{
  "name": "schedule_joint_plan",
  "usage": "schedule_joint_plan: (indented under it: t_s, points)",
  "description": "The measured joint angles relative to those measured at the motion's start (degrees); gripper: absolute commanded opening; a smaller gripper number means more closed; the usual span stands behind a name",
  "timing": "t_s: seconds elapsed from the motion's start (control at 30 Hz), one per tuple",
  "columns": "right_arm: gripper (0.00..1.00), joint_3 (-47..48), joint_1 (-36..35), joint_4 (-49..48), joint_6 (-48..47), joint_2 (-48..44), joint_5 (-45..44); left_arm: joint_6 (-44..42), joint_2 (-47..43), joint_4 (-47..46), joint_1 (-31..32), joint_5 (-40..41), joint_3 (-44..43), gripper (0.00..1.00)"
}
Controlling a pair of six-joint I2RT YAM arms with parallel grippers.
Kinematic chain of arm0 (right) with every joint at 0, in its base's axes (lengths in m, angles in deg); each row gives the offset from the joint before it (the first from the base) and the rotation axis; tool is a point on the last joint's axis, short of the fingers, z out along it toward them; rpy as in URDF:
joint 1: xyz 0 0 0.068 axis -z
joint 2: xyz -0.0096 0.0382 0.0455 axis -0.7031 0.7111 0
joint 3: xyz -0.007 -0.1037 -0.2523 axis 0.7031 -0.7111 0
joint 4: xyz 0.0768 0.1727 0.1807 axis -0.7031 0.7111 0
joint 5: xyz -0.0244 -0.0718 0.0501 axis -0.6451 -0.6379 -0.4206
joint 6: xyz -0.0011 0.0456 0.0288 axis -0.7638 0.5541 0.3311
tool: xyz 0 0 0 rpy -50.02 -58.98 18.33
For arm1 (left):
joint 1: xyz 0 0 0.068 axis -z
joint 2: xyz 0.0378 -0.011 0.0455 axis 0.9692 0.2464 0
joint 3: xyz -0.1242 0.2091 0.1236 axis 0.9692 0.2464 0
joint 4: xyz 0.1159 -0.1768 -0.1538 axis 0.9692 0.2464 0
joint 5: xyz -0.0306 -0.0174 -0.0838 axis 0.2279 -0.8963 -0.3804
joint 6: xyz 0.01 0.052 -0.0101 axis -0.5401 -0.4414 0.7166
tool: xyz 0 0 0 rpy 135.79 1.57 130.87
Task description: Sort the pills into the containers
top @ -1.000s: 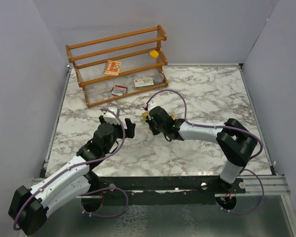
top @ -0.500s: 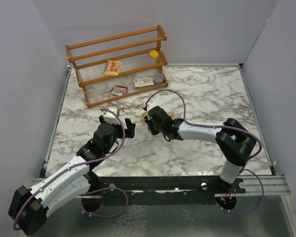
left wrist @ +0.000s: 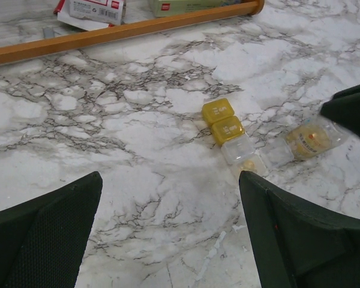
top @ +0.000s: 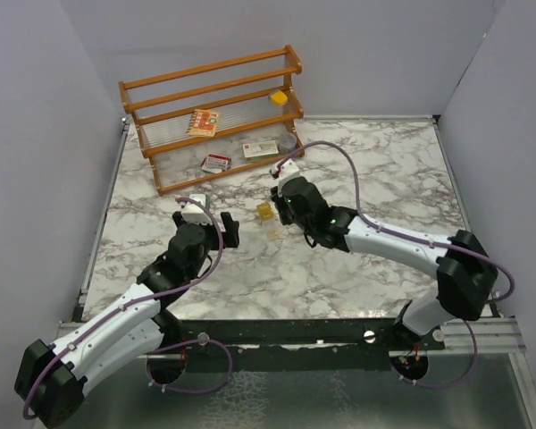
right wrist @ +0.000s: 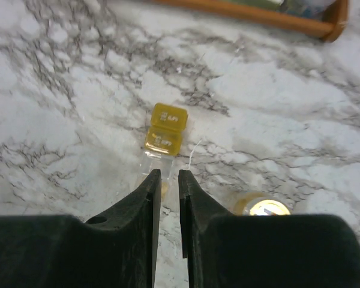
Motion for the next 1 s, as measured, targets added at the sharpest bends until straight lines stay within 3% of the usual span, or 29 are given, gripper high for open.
schedule_joint_plan:
  t_s: [0.17,0.37,0.77,1.0]
  points:
    - [0.19,-2.4,2.1,-1.9,-0.2,-10.6,-3.8,1.7,0.6,4.2,0.0,4.1,-2.2,0.99]
    - [0.19,-11.0,19.7,-6.7,1.4,-19.8,-0.2,3.7,5.3,8.9,-0.2,9.7,-8.5,0.99]
    - [0.19,-13.3,37.0,-14.9,2.9,-9.1,10.4,5.1,15.0,15.2,-8.5,11.2,-15.0,0.98]
    - [0.19,-13.3,37.0,-16.0,3.0,-7.6,14.5,9.8,14.1,15.3,-15.1,9.8,-6.9,0.92]
